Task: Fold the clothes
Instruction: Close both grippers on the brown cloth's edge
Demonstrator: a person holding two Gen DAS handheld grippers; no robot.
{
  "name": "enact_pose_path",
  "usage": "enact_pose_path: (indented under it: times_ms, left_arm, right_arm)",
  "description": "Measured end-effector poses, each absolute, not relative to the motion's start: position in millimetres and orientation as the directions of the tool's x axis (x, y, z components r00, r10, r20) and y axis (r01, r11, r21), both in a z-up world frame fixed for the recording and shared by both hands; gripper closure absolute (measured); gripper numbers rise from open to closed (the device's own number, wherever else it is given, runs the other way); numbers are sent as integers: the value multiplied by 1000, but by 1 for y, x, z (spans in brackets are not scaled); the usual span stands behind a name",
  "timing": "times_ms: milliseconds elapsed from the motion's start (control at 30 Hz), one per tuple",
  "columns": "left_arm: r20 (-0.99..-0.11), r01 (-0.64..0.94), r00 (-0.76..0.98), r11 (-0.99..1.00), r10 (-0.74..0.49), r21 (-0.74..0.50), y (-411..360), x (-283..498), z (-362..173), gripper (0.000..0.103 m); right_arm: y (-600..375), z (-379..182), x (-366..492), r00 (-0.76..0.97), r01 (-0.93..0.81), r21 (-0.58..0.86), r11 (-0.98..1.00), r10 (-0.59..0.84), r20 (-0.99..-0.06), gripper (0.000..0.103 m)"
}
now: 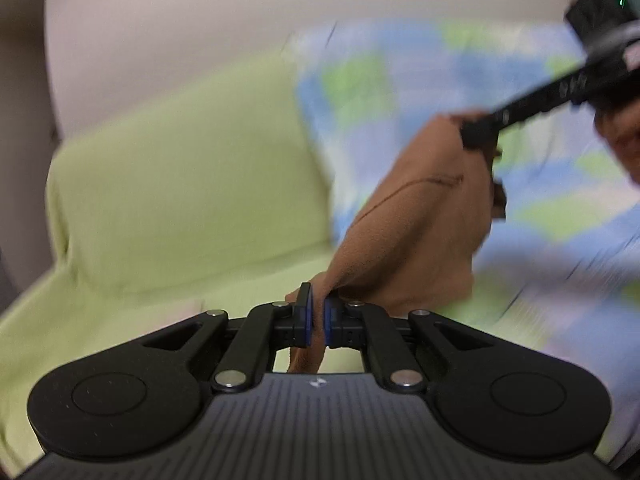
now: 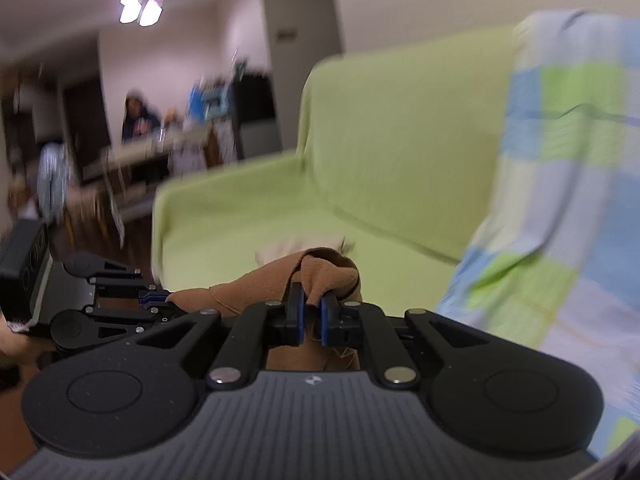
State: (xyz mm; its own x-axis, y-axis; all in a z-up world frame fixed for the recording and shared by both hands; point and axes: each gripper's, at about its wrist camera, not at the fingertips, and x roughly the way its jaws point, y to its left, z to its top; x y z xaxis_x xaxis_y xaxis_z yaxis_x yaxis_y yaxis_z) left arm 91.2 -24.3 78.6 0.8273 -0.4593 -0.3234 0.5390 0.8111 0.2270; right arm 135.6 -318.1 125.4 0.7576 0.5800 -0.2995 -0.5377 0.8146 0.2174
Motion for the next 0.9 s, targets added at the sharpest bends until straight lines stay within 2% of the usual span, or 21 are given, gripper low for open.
enact_pose_path:
  times_ms: [67, 167, 233, 367, 433, 500, 533, 567, 600, 633, 667, 733, 833, 900]
  left_arm:
    - [-294, 616, 781, 755, -551, 223, -58, 69, 100, 99]
    - [-290, 712, 701, 667, -652, 221, -108, 41, 99, 99]
    - [-311, 760, 648, 615, -695, 210, -143, 24, 82, 99]
    - [-455, 856, 500, 500, -737, 131, -224, -3, 10, 99]
    - [-546, 893, 432, 426, -717, 147, -256, -25, -27, 99]
    - [-595, 917, 385, 366, -706, 159, -265, -41, -44, 99]
    - [-622, 931, 348, 335, -702, 144, -264, -50, -51, 97]
    - [-648, 944, 310, 304, -696, 125, -261, -59, -57, 88]
    - [-666, 953, 276, 287, -693, 97, -255, -66, -60, 87]
    - [-681, 960, 243, 272, -691, 67, -249, -71, -61, 83]
    - [-685, 961, 225, 275, -693, 38, -239, -71, -60, 69]
    - [-669, 954, 219, 299, -710, -6, -234, -62, -50, 59]
    - [-642, 939, 235, 340, -730, -43, -234, -42, -28, 56]
    - [-629, 928, 274, 372, -727, -26, -238, -24, -10, 55]
  right_arm:
    - [-352, 140, 108, 787, -491, 261, 831, 552, -276, 97]
    - [-411, 144, 54, 849, -366, 297, 882, 447, -282, 97]
    - [-442, 136, 18, 885, -295, 265, 918, 367, -288, 97]
    - [-497, 81, -33, 898, -147, 224, 964, 225, -378, 96]
    - [-522, 42, -51, 871, -69, 205, 976, 159, -465, 95]
    - [-536, 12, -66, 836, -27, 220, 975, 143, -530, 92]
    - [-542, -2, -78, 821, -17, 240, 971, 151, -550, 86]
    - [-547, -15, -89, 808, -8, 259, 966, 159, -568, 78]
    - [-549, -20, -97, 804, -10, 269, 963, 168, -571, 74]
    - [-552, -27, -108, 802, -7, 288, 958, 178, -570, 69]
    - [-556, -34, -118, 803, 0, 317, 949, 189, -565, 68]
    - [-560, -40, -137, 816, 7, 347, 938, 196, -545, 68]
    - [-576, -37, -160, 880, 21, 434, 901, 189, -435, 67]
    - [-590, -29, -156, 927, 12, 503, 864, 179, -330, 64]
